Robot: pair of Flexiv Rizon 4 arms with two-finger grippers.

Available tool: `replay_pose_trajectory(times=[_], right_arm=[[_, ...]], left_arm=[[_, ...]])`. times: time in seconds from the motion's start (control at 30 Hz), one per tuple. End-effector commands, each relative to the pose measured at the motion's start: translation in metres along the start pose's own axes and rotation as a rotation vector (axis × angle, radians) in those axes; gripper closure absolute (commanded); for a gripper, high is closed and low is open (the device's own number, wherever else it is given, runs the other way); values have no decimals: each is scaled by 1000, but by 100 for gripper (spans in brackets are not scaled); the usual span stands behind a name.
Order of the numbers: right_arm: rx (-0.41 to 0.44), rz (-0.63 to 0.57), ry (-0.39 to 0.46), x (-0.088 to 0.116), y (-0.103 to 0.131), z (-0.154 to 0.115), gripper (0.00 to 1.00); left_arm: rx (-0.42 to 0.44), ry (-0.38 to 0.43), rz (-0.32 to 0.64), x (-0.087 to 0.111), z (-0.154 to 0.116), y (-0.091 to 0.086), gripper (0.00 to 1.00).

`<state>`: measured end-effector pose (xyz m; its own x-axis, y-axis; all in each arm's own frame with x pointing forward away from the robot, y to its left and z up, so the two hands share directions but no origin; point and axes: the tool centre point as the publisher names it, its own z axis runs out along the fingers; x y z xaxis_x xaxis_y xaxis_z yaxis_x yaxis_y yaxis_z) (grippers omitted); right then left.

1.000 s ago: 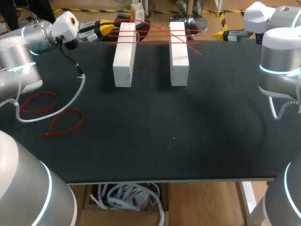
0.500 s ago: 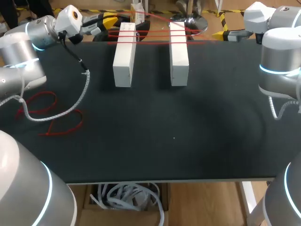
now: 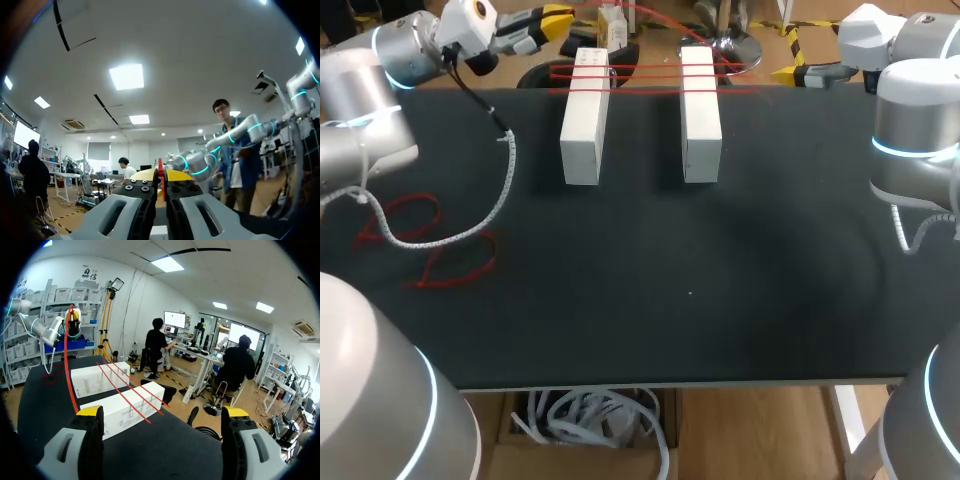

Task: Grab the tape and strap the tape.

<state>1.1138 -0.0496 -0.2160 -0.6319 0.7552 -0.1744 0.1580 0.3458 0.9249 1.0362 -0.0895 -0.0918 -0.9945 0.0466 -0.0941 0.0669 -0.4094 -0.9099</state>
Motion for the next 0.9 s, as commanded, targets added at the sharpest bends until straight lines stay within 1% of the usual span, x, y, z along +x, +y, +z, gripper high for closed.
replay_pose_trajectory(times=[0.03,0.23,0.33,0.9], right_arm=[[-1,0,2,-1,0,0,0],[-1,0,2,-1,0,0,0],[-1,0,2,-1,0,0,0],[-1,0,2,-1,0,0,0]], left_arm=[[0,-6,7,2,3,-7,100],[5,-3,12,-2,2,-6,100],[6,-11,58,-5,1,-7,100],[6,-11,58,-5,1,-7,100]])
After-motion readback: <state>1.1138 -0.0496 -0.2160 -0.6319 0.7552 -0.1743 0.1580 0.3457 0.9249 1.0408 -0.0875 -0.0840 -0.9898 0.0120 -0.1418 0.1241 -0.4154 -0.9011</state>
